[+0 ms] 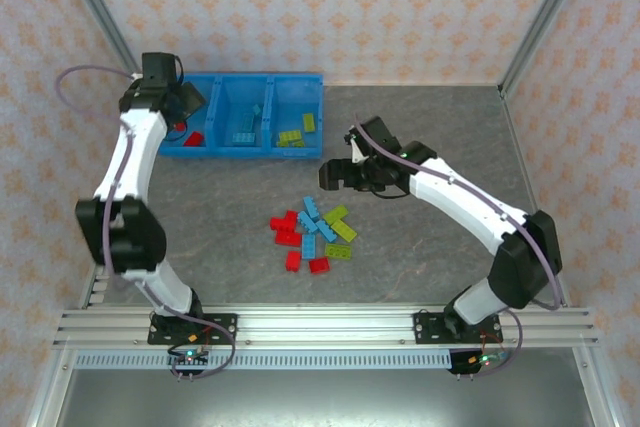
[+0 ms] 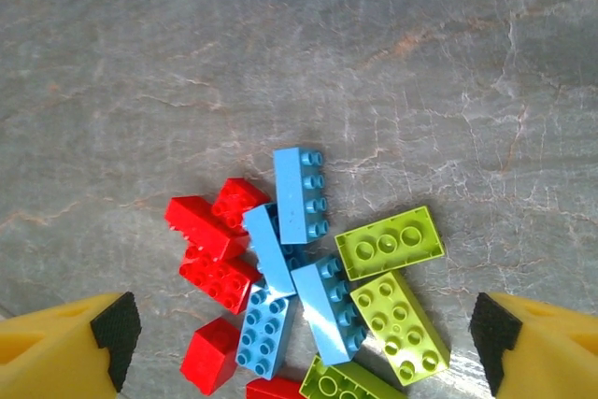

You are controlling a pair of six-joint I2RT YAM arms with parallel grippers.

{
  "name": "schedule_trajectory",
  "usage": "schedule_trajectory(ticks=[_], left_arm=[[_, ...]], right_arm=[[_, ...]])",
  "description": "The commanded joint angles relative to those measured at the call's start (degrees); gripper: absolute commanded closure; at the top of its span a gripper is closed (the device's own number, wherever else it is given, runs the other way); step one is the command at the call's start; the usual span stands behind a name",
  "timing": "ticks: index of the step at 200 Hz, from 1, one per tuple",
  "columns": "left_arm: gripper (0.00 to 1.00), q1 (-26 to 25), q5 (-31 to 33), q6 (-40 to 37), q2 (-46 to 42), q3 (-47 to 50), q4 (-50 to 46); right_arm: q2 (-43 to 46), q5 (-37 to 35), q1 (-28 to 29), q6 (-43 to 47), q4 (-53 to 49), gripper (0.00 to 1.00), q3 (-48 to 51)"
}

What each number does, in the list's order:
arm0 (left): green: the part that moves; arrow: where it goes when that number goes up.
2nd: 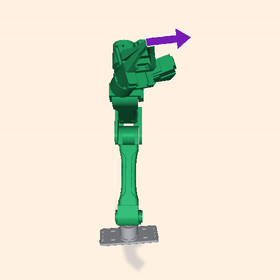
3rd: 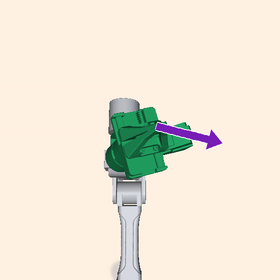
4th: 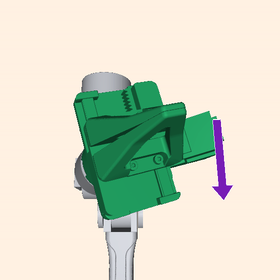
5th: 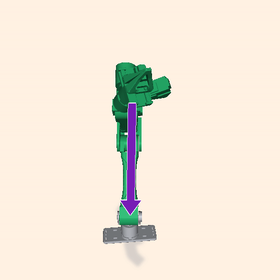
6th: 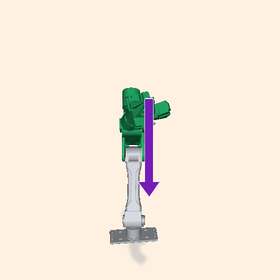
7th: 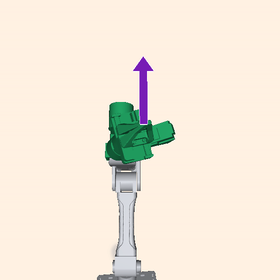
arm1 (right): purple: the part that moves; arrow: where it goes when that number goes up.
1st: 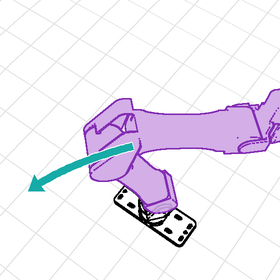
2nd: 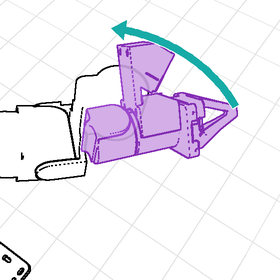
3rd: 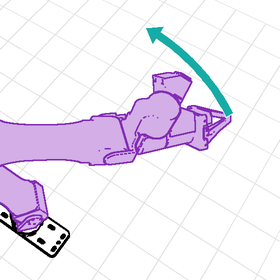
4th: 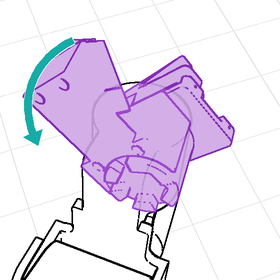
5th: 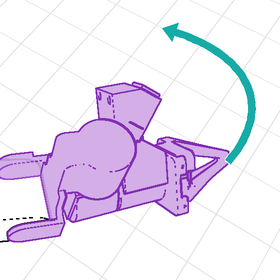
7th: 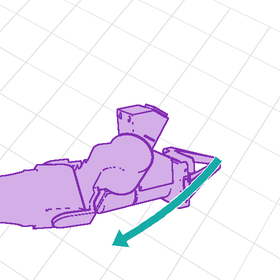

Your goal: Sort the legos into containers by color

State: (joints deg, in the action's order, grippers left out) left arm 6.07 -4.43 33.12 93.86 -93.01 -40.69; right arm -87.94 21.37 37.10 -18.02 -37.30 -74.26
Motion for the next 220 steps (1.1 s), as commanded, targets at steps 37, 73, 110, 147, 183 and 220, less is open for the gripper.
schedule_trajectory(ticks=[37,73,110,147,183,220], left_arm=[[0.27,-15.57,-11.27,-25.71,-27.24,16.17,3.92],[0.08,-17.37,-23.50,-41.15,-38.93,28.48,2.53],[0.00,-17.41,-26.44,-48.50,-48.95,41.82,10.86],[0.00,-17.40,-20.91,-51.33,-52.99,47.01,14.32],[0.00,-17.41,-16.50,-50.81,-53.15,47.53,15.10],[0.00,-17.43,-7.33,-48.83,-54.56,48.23,16.43]], right_arm=[[-12.57,-3.79,3.44,-0.17,-1.43,0.16,-7.49],[-22.54,-3.28,5.65,-0.75,-1.60,0.21,-13.18],[-30.36,-1.42,5.93,-2.05,-1.87,0.33,-16.98],[-32.58,-1.92,6.05,-2.87,-1.92,0.55,-16.88],[-28.45,-6.21,6.05,-3.73,-1.92,0.83,-16.27],[-17.24,-9.91,6.05,-2.31,7.90,0.90,-12.84]])
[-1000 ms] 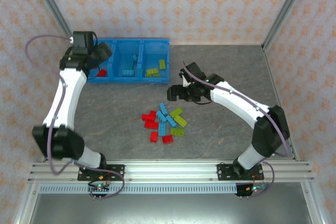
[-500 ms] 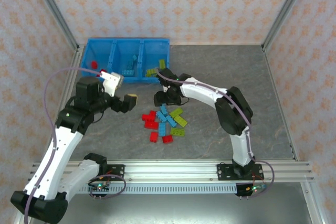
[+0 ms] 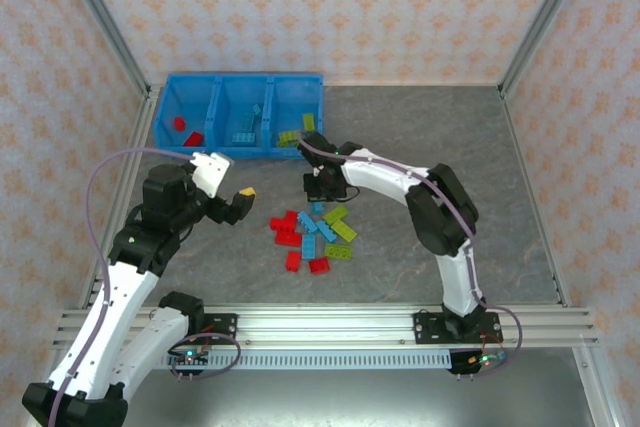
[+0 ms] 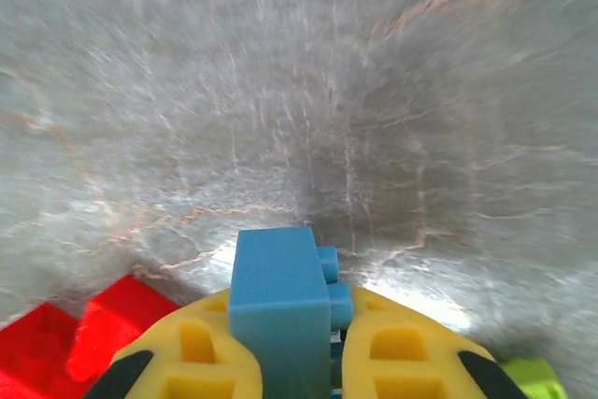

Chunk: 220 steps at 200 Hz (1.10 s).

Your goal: Sort the legos into containers by color

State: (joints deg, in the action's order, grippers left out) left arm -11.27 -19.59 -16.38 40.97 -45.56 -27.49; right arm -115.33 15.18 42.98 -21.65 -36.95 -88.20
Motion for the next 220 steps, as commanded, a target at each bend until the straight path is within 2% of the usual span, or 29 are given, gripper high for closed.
schedule_trajectory(ticks=[1,25,46,71,107,150,183,196,211,220], left_arm=[[0.00,-0.13,8.05,0.71,-1.76,0.80,3.23],[0.00,-0.04,16.94,1.05,-2.93,1.30,3.29],[0.00,-0.04,22.90,1.02,-4.75,2.62,4.42],[0.00,-0.07,26.42,1.10,-6.09,4.03,5.50],[0.00,-0.07,26.05,1.09,-5.07,3.91,5.95],[0.00,-0.01,25.06,1.45,-3.45,3.82,6.19],[0.00,-0.06,25.02,1.62,-2.15,3.29,6.39],[0.00,-0.05,24.94,1.75,-2.04,3.32,6.47],[0.00,-0.07,24.73,1.81,-2.04,3.39,6.55],[0.00,-0.05,24.76,1.71,-1.95,3.41,6.65]], right_arm=[[10.27,-3.52,0.17,1.51,8.15,0.90,1.19],[15.70,-1.45,0.17,4.74,21.08,0.89,3.88],[16.09,-6.06,0.17,7.73,32.01,0.89,4.12],[10.38,-10.84,0.16,13.03,40.25,0.89,-0.18],[-1.72,-8.72,0.17,16.66,52.14,0.89,-8.32],[-19.23,-6.18,0.17,17.28,46.45,0.86,-29.60],[-31.93,-6.50,0.17,17.31,34.73,0.82,-49.33],[-34.93,-5.62,0.17,17.13,30.50,0.71,-55.25],[-35.11,-4.58,0.26,17.08,29.85,0.59,-56.90],[-34.27,-4.13,0.22,17.37,29.75,0.57,-56.73]])
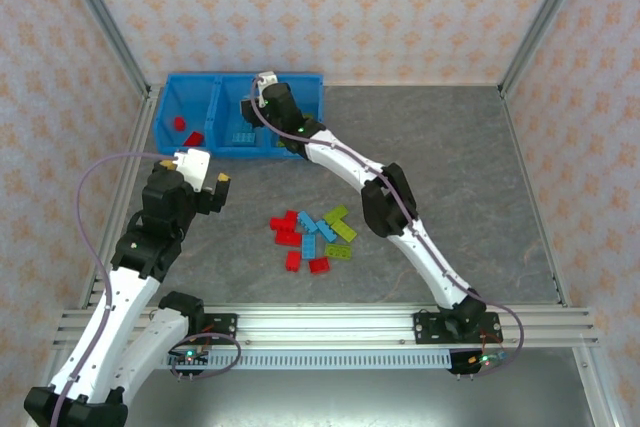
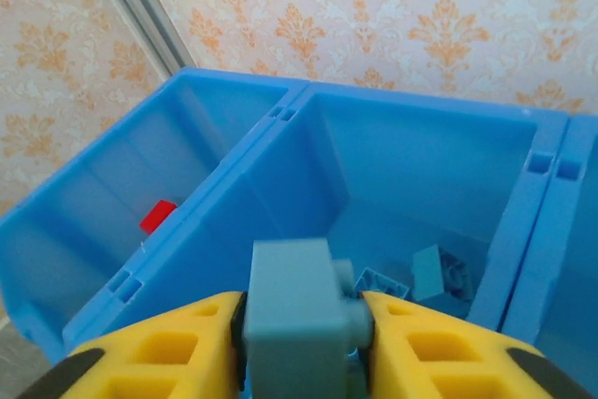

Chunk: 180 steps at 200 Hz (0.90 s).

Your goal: Sort the legos into containers by color

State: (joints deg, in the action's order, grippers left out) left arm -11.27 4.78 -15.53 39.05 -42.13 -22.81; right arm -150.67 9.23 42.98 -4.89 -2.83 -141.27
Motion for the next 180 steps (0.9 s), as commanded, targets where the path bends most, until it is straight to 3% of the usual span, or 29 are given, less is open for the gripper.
schedule_trajectory(ticks=[1,57,95,116,140,159,180], left_arm=[[0.00,-0.06,0.45,0.90,0.02,-0.04,1.97],[0.00,-0.05,1.08,0.68,1.21,-0.21,1.71],[0.00,-0.04,-0.66,5.04,4.07,-2.12,-0.43],[0.00,-0.07,-4.77,14.03,8.86,-9.62,-8.61],[0.01,-0.10,-5.65,30.34,14.20,-16.47,-16.82],[0.06,-0.18,-6.68,43.22,17.76,-16.60,-21.07],[0.09,-1.52,-13.36,53.88,20.71,-11.79,-18.98]], right_arm=[[1.21,1.83,0.20,0.64,-4.46,0.57,-3.66],[16.29,3.44,0.17,2.25,-13.69,0.56,2.12],[36.27,3.90,0.06,3.05,-20.53,0.48,22.07],[50.09,3.46,0.00,3.40,-18.14,0.45,40.56],[64.75,0.06,-0.09,1.21,-14.02,0.31,59.69],[73.23,-2.43,-0.09,-1.78,-13.42,0.22,70.75],[77.94,-5.99,-0.08,-4.80,-14.59,0.16,77.45]])
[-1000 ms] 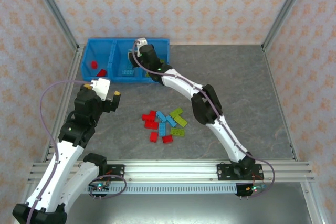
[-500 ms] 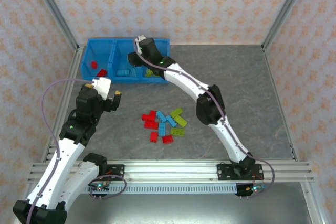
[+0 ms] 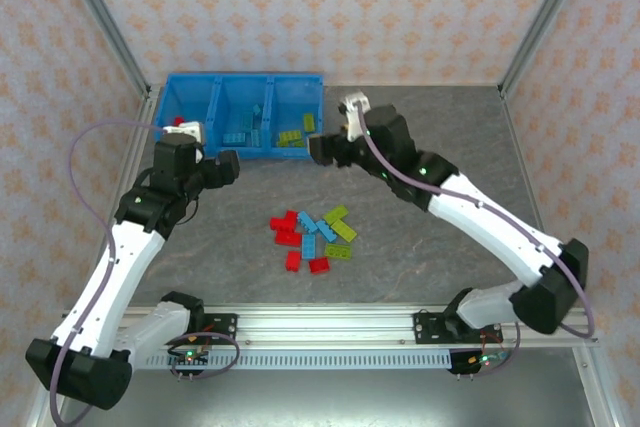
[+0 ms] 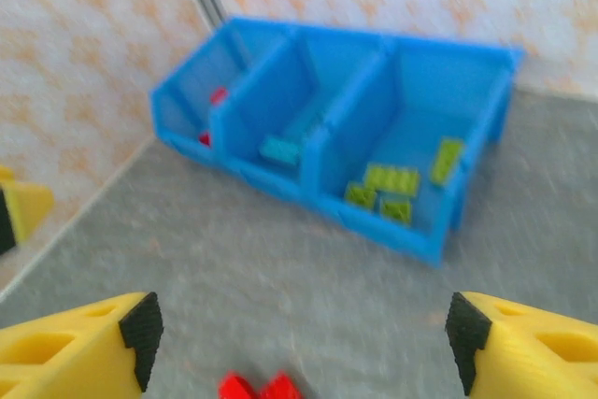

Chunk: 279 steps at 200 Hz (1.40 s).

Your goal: Sort the legos into containers by color

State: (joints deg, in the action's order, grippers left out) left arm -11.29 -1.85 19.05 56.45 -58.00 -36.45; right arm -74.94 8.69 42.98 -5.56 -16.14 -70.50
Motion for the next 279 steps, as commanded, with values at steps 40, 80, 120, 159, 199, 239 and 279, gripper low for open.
schedule_trajectory(ticks=[40,80,120,159,199,239,279], left_arm=[[0.20,-9.00,-13.94,33.43,11.82,11.92,4.41],[0.13,-18.74,-8.26,27.06,22.53,6.18,3.37],[0.00,-22.55,-2.44,14.54,32.52,1.04,-2.39],[0.02,-22.64,0.25,9.27,37.45,0.51,-1.85],[0.18,-22.70,0.63,7.14,39.74,0.25,0.65],[0.39,-22.64,-0.17,7.61,40.50,0.34,1.72],[0.49,-21.52,4.20,8.99,34.25,-2.10,-1.04]], right_arm=[[0.22,-7.24,-0.27,-6.54,-5.87,0.15,5.67],[-3.96,-5.42,-0.29,-7.39,-6.27,0.14,3.37],[-4.51,-5.26,-0.35,-7.45,-6.75,0.13,3.79],[-4.57,-6.06,-0.35,-7.23,-7.46,0.13,3.40],[-5.31,-5.61,-0.35,-7.70,-8.31,0.13,3.01],[-5.98,-1.66,-0.35,-6.70,-10.06,0.12,2.27],[-10.09,15.25,-0.35,-4.20,-15.42,0.14,-0.50]])
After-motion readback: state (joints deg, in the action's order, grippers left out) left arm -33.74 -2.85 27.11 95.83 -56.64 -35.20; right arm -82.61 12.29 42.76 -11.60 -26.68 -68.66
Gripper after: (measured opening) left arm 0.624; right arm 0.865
